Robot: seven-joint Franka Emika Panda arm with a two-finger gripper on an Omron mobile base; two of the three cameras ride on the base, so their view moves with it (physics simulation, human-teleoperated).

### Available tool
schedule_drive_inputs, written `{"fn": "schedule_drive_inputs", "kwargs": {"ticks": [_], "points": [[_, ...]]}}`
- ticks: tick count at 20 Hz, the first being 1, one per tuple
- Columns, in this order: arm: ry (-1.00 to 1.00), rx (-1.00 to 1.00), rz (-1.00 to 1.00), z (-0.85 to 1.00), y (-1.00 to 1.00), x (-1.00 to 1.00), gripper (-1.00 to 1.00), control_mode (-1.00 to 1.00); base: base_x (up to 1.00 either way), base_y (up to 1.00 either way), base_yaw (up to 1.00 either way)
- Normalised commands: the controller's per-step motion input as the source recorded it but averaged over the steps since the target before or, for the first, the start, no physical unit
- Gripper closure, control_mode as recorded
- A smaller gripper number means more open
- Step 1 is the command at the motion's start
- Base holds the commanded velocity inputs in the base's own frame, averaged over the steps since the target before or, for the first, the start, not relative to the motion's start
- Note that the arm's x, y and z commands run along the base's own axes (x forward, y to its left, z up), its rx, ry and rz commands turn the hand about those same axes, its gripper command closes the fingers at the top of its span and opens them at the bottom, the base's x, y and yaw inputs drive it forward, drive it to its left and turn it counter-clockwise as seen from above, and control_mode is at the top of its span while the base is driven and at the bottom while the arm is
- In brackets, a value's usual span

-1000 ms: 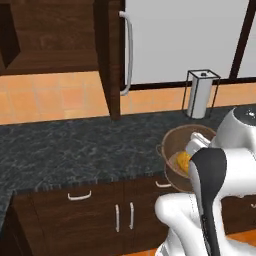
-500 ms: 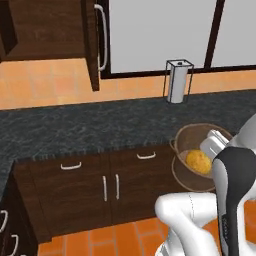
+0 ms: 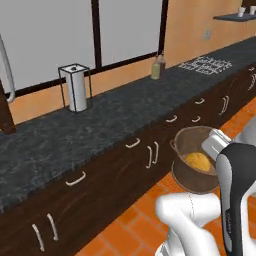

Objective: Open the cabinet, pick up the bread from the cabinet and place it in the basket. Then move the basket to the dining counter.

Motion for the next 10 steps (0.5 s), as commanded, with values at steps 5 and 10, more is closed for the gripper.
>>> {"fn": "schedule_drive_inputs", "kwargs": {"ticks": [5,10], "points": [[0.00,0.00,0.00,0.00,0.00,0.00,1.00,1.00,0.00,0.00,-1.00],[0.00,0.00,0.00,0.00,0.00,0.00,1.00,1.00,0.00,0.00,-1.00]]}}
